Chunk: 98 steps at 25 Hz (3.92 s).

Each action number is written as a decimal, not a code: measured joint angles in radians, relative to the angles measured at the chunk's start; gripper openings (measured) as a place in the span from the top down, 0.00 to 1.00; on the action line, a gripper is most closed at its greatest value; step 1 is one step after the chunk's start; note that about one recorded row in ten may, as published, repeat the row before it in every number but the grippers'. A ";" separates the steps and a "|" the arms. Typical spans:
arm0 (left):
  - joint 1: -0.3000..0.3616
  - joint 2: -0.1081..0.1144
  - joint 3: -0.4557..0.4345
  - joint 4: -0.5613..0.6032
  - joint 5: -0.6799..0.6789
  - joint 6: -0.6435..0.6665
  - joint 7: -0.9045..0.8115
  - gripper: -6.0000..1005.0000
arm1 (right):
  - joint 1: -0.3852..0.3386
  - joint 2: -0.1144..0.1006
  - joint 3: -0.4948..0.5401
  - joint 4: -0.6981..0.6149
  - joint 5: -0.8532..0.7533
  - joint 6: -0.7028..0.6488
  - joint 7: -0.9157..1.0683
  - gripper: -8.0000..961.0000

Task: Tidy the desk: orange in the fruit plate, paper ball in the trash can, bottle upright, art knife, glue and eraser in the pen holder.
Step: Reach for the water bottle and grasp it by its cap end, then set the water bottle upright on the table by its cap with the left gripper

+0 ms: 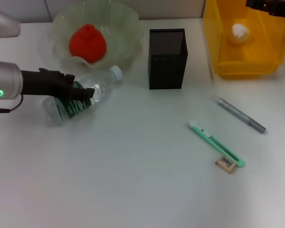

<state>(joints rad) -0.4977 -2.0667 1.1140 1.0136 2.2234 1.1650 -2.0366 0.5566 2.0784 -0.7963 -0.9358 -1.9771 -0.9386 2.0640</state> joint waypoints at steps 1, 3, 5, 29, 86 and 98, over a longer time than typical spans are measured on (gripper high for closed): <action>0.000 0.000 0.000 0.000 0.000 0.000 0.000 0.24 | -0.002 0.001 0.000 0.000 0.001 -0.002 -0.003 0.18; -0.017 -0.001 0.000 -0.014 0.000 -0.003 -0.001 0.24 | -0.003 0.001 -0.001 0.000 0.002 -0.005 -0.004 0.18; -0.042 -0.001 -0.001 -0.044 0.001 -0.005 -0.001 0.24 | -0.007 0.001 0.000 0.000 0.002 -0.010 -0.005 0.18; -0.059 -0.009 0.259 -0.086 -0.133 -0.078 0.006 0.25 | -0.028 0.002 0.009 0.002 0.028 -0.023 -0.033 0.18; -0.004 -0.004 0.359 0.098 -0.088 -0.194 -0.031 0.55 | -0.063 -0.003 0.014 0.047 0.151 -0.062 -0.088 0.18; 0.180 0.001 0.118 0.147 -0.492 -0.118 0.288 0.55 | -0.049 -0.003 0.004 0.078 0.214 -0.063 -0.128 0.18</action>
<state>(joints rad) -0.3176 -2.0657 1.2321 1.1605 1.7312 1.0469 -1.7485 0.5077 2.0752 -0.7922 -0.8574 -1.7629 -1.0015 1.9360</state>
